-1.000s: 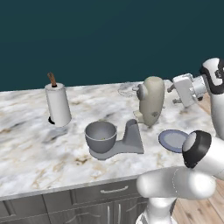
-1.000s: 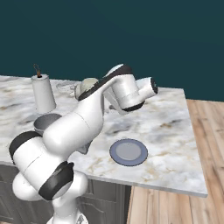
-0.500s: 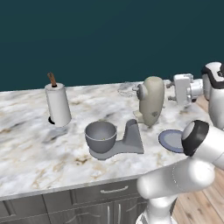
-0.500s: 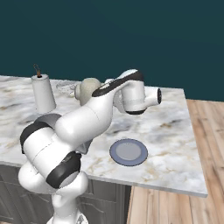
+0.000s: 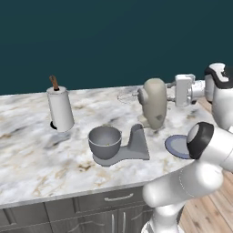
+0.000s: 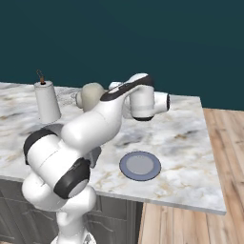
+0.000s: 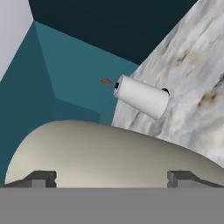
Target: Add butter and sugar cubes to the stand mixer bowl and then turn on the stand mixer to begin making frosting.
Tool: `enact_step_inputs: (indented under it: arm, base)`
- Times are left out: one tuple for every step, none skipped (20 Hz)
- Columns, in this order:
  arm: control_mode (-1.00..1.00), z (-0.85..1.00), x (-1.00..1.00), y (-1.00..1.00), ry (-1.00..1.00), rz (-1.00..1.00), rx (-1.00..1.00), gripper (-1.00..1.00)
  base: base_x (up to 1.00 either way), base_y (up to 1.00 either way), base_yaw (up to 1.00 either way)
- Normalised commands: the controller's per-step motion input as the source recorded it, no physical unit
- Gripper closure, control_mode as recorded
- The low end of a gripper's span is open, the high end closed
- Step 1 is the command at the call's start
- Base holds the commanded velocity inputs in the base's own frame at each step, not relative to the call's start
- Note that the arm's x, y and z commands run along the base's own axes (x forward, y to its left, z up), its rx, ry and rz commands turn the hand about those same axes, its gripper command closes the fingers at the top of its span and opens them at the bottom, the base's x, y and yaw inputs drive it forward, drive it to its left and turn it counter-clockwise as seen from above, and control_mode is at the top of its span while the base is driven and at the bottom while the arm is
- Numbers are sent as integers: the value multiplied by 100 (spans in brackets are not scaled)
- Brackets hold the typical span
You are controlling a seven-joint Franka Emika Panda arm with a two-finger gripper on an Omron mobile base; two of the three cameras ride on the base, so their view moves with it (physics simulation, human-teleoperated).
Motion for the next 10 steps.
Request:
enact_step_inputs:
  arm:
    - [-100, 0, 0, 100, 0, 0, 0, -100]
    - [-100, 0, 0, 100, 0, 0, 0, -100]
    - [-100, 0, 0, 100, 0, 0, 0, -100]
    - [-100, 0, 0, 100, 0, 0, -2, -100]
    - [-100, 0, 0, 100, 0, 0, -4, -100]
    - [-100, 0, 0, 100, 0, 0, -6, -100]
    - [-100, 0, 0, 100, 0, 0, -8, -100]
    - [-100, 0, 0, 100, 0, 0, -12, -100]
    - [-100, 0, 0, 100, 0, 0, -14, -100]
    - [-100, 0, 0, 100, 0, 0, -17, -100]
  base:
    - [0, 0, 0]
    - [0, 0, 0]
    - [0, 0, 0]
    - [0, 0, 0]
    - [0, 0, 0]
    - [0, 0, 0]
    - [0, 0, 0]
    - [0, 0, 0]
    - [0, 0, 0]
    - [0, 0, 0]
